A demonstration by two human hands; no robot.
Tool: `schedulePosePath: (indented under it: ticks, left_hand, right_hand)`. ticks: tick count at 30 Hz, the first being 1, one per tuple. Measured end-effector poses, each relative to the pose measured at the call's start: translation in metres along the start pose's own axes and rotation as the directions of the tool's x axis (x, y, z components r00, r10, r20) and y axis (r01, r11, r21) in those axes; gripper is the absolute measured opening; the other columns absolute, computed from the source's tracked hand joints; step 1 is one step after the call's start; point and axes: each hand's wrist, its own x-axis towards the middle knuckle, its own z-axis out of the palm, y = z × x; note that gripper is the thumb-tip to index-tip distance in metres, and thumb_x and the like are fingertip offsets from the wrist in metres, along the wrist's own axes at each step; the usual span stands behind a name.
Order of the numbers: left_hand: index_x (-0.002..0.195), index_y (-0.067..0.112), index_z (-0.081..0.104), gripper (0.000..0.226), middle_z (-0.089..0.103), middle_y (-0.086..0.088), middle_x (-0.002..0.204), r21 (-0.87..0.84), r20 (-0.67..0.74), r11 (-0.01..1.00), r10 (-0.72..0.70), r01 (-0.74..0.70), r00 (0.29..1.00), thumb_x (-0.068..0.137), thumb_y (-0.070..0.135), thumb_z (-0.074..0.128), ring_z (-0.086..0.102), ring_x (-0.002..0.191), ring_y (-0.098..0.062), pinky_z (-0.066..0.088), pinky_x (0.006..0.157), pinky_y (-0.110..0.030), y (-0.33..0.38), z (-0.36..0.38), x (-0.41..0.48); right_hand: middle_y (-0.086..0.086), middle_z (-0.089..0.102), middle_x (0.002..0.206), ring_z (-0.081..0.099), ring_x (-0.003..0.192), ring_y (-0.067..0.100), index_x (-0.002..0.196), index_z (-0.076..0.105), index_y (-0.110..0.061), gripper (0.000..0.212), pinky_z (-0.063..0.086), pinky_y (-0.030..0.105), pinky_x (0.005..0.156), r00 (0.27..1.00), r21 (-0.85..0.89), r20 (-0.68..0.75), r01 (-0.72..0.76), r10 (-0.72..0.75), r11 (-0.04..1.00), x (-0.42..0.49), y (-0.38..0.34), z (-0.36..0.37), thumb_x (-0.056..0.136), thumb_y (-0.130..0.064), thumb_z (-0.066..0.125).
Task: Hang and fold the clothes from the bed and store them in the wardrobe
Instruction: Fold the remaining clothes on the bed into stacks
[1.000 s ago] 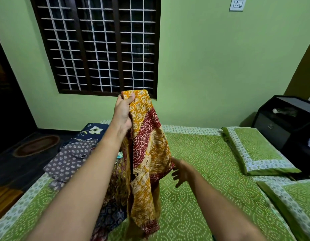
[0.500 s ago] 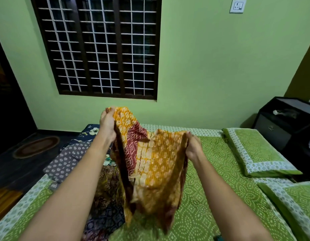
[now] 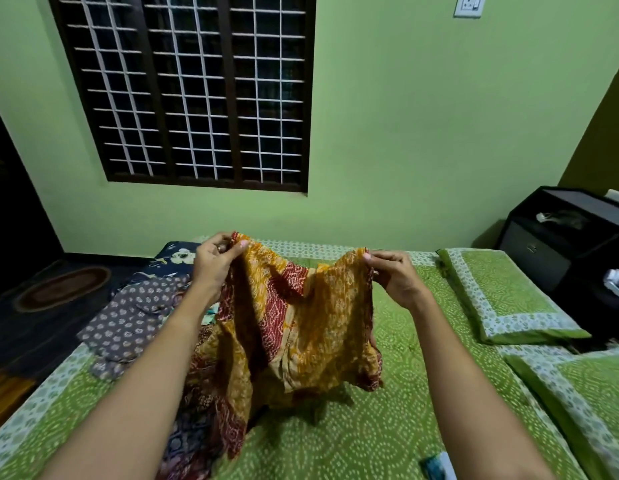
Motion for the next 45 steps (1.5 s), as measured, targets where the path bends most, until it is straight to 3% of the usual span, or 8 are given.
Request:
schedulePosePath:
  ticks: [3,7,18,23,29,36,41,45]
  left_hand:
    - [0.135,0.007,0.045,0.053,0.052,-0.014,0.130,0.217,0.082,0.975,-0.067,0.048,0.994,0.085,0.002,0.061,0.055,0.105,-0.023,0.046,0.089,-0.032,-0.003,0.002,0.004]
    - [0.139,0.010,0.041,0.056,0.047,-0.017,0.130,0.284,-0.417,0.941,-0.052,0.184,0.907,0.087,-0.003,0.056,0.051,0.073,-0.013,0.046,0.056,-0.014,-0.005,0.012,-0.002]
    - [0.145,0.019,0.014,0.086,0.049,-0.005,0.121,0.311,0.379,0.944,-0.021,-0.106,0.925,0.080,0.011,0.070,0.050,0.106,-0.018,0.043,0.082,-0.025,-0.008,0.054,-0.023]
    - [0.133,0.025,0.031,0.053,0.057,-0.006,0.117,0.206,0.288,0.976,0.012,-0.074,0.957,0.091,0.003,0.054,0.054,0.114,-0.026,0.050,0.091,-0.034,-0.017,0.036,-0.019]
    - [0.118,0.018,0.044,0.021,0.057,-0.003,0.109,-0.027,0.168,0.995,0.098,-0.094,0.981,0.098,0.018,0.041,0.056,0.093,-0.010,0.048,0.084,-0.023,-0.004,0.037,-0.019]
    - [0.106,0.028,0.048,0.012,0.058,0.002,0.095,-0.140,0.143,0.982,0.146,-0.126,0.979,0.098,0.023,0.040,0.056,0.088,-0.011,0.048,0.085,-0.029,0.005,0.022,-0.006]
    - [0.096,0.025,0.052,0.016,0.056,0.002,0.082,-0.265,0.087,0.956,0.151,-0.123,0.985,0.099,0.017,0.038,0.057,0.069,-0.006,0.050,0.067,-0.022,0.013,0.015,-0.010]
    - [0.110,0.014,0.047,0.013,0.054,0.003,0.094,-0.121,-0.072,0.971,0.200,-0.207,0.977,0.099,0.016,0.041,0.052,0.086,-0.010,0.045,0.081,-0.026,0.015,0.003,-0.002]
  right_hand:
    - [0.001,0.068,0.088,0.060,0.081,0.017,0.105,0.068,-0.004,0.034,0.045,0.025,0.067,0.965,-0.285,-0.253,-0.148,0.074,0.947,0.013,-0.002,0.006,0.073,-0.003,0.076]
    - [0.009,0.060,0.075,0.055,0.071,0.022,0.073,0.064,-0.004,0.006,0.043,0.031,0.061,0.739,-0.573,-0.655,-0.351,-0.158,0.740,0.021,0.001,0.017,0.077,-0.004,0.069]
    - [0.012,0.069,0.097,0.065,0.091,0.023,0.105,0.068,-0.004,0.025,0.054,0.046,0.083,0.995,-0.510,0.082,-0.004,0.053,0.860,-0.001,-0.013,0.128,0.095,-0.022,0.054]
    - [0.007,0.067,0.099,0.065,0.090,0.016,0.103,0.065,-0.001,0.021,0.056,0.030,0.074,0.957,-0.292,0.287,0.050,0.038,0.955,0.003,-0.028,0.105,0.095,-0.017,0.053]
    - [-0.009,0.064,0.097,0.060,0.088,0.006,0.104,0.063,-0.019,0.035,0.049,0.017,0.075,0.913,-0.725,0.404,0.282,0.056,0.629,0.008,-0.010,0.082,0.074,-0.027,0.078]
    - [-0.002,0.044,0.115,0.039,0.117,0.020,0.109,0.052,-0.043,0.048,0.023,0.053,0.108,0.893,-0.704,0.424,0.431,-0.153,0.564,-0.010,0.008,0.085,0.068,-0.048,0.077]
    - [0.006,0.018,0.151,0.013,0.139,0.029,0.120,0.060,-0.021,0.108,0.002,0.064,0.111,0.882,-0.901,0.426,0.433,0.201,0.011,-0.007,0.000,0.095,0.045,-0.096,0.040]
    - [0.005,0.052,0.065,0.046,0.061,0.012,0.061,0.051,-0.014,0.043,0.037,0.030,0.068,0.868,-0.916,0.400,0.364,0.293,0.171,-0.003,-0.015,0.083,0.078,-0.047,0.070]
